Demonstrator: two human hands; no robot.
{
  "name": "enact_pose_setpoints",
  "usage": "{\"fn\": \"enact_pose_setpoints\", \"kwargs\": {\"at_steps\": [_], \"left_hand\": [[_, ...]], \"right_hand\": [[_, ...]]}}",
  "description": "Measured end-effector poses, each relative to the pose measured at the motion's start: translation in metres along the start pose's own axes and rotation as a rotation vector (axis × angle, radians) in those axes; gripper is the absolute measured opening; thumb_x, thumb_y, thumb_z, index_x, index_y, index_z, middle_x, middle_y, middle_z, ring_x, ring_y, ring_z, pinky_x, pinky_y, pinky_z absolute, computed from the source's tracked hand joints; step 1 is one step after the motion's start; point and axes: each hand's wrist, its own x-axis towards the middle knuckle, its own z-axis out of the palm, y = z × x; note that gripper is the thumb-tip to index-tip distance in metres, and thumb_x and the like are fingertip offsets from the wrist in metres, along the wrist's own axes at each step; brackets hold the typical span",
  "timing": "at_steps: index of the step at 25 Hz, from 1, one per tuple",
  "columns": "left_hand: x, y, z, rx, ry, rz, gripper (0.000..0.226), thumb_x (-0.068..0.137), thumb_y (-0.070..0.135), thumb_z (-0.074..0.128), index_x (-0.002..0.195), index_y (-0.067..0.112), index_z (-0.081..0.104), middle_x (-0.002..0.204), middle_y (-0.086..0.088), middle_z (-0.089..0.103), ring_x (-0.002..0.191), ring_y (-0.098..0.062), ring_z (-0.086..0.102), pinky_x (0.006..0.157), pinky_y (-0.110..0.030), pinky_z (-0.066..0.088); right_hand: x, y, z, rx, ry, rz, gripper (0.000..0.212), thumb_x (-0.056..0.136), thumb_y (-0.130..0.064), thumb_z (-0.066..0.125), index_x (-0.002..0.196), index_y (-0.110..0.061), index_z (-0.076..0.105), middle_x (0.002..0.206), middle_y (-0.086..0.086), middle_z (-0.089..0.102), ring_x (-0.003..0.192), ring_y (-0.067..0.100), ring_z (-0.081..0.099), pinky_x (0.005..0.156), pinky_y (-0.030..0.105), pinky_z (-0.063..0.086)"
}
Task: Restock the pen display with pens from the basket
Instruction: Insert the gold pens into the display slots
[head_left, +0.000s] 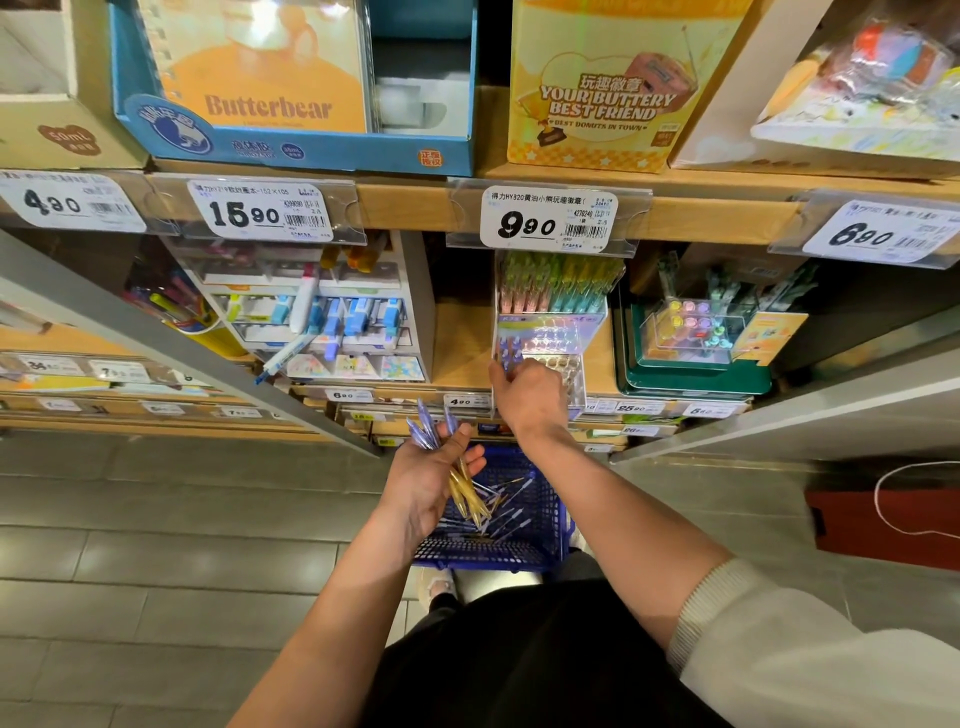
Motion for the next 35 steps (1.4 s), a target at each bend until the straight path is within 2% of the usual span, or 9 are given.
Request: {"fn": "enact_pose_setpoints", "kwargs": {"at_steps": [7, 13, 16, 21, 25, 26, 28, 31, 35], "left_hand": [[-0.002, -0.001, -0.004, -0.007, -0.001, -0.001, 0.005, 0.095, 0.003, 0.065, 0.1, 0.002, 0.066, 0.087, -0.012, 0.072, 0.071, -0.022, 0.072, 0.062, -0.03, 0.062], [-0.003, -0.003, -0.003, -0.008, 0.002, -0.001, 0.005, 0.095, 0.002, 0.065, 0.1, 0.002, 0.066, 0.09, -0.014, 0.07, 0.075, -0.026, 0.071, 0.064, -0.03, 0.063], [-0.003, -0.003, -0.003, -0.012, -0.002, -0.003, 0.005, 0.094, 0.002, 0.066, 0.099, 0.003, 0.065, 0.088, -0.013, 0.07, 0.075, -0.025, 0.071, 0.064, -0.03, 0.063], [-0.005, -0.002, 0.0, -0.009, -0.014, 0.012, 0.007, 0.092, -0.001, 0.067, 0.094, 0.006, 0.065, 0.085, -0.013, 0.068, 0.074, -0.025, 0.07, 0.064, -0.029, 0.063], [-0.004, -0.002, 0.003, 0.009, -0.023, 0.029, 0.008, 0.091, -0.001, 0.069, 0.095, 0.006, 0.065, 0.084, -0.012, 0.071, 0.074, -0.024, 0.071, 0.063, -0.028, 0.062], [-0.003, -0.002, 0.004, 0.027, -0.032, 0.042, 0.01, 0.09, -0.001, 0.069, 0.097, 0.005, 0.064, 0.085, -0.012, 0.071, 0.074, -0.024, 0.072, 0.064, -0.028, 0.061], [-0.001, -0.005, 0.007, 0.087, -0.054, 0.085, 0.014, 0.09, -0.002, 0.07, 0.103, 0.0, 0.065, 0.088, -0.015, 0.072, 0.075, -0.023, 0.073, 0.066, -0.027, 0.061], [0.002, -0.011, 0.012, 0.225, -0.099, 0.147, 0.018, 0.091, -0.001, 0.069, 0.108, -0.004, 0.067, 0.097, -0.02, 0.076, 0.085, -0.027, 0.076, 0.071, -0.028, 0.061], [0.001, -0.015, 0.016, 0.403, -0.205, 0.166, 0.016, 0.091, 0.001, 0.071, 0.106, 0.007, 0.072, 0.102, -0.017, 0.077, 0.096, -0.029, 0.075, 0.08, -0.029, 0.061]], "right_hand": [[-0.007, -0.006, -0.003, -0.036, 0.037, -0.031, 0.033, 0.097, -0.039, 0.056, 0.094, -0.008, 0.066, 0.082, 0.007, 0.069, 0.073, 0.026, 0.069, 0.064, 0.036, 0.059], [-0.009, -0.007, -0.002, -0.036, 0.039, -0.053, 0.013, 0.095, -0.016, 0.061, 0.095, -0.005, 0.069, 0.082, 0.01, 0.069, 0.072, 0.024, 0.067, 0.057, 0.027, 0.046], [-0.011, 0.0, -0.001, -0.014, 0.049, -0.089, 0.016, 0.099, -0.015, 0.056, 0.095, -0.006, 0.068, 0.082, 0.012, 0.071, 0.072, 0.027, 0.068, 0.059, 0.031, 0.053], [-0.012, 0.012, -0.003, 0.016, 0.037, -0.107, 0.016, 0.1, -0.014, 0.055, 0.1, -0.014, 0.072, 0.081, 0.006, 0.072, 0.068, 0.02, 0.066, 0.059, 0.024, 0.048], [-0.011, 0.012, -0.017, -0.011, -0.136, 0.011, 0.029, 0.098, -0.034, 0.063, 0.084, -0.01, 0.073, 0.078, 0.007, 0.072, 0.069, 0.019, 0.068, 0.062, 0.024, 0.051], [-0.014, 0.012, -0.023, 0.073, -0.212, 0.041, 0.036, 0.096, -0.042, 0.065, 0.081, -0.01, 0.073, 0.076, 0.004, 0.073, 0.067, 0.017, 0.068, 0.061, 0.024, 0.053], [-0.026, 0.009, -0.039, 0.359, -0.431, 0.098, 0.038, 0.089, -0.052, 0.07, 0.092, -0.014, 0.075, 0.08, -0.002, 0.076, 0.066, 0.009, 0.07, 0.061, 0.024, 0.056], [-0.04, 0.008, -0.054, 0.491, -0.664, 0.105, 0.034, 0.08, -0.042, 0.082, 0.105, -0.021, 0.074, 0.084, -0.005, 0.078, 0.071, 0.002, 0.072, 0.062, 0.016, 0.056], [-0.04, 0.014, -0.058, 0.537, -0.612, 0.179, 0.029, 0.082, -0.02, 0.083, 0.109, -0.014, 0.072, 0.098, 0.004, 0.076, 0.082, 0.01, 0.074, 0.069, 0.021, 0.059]]}}
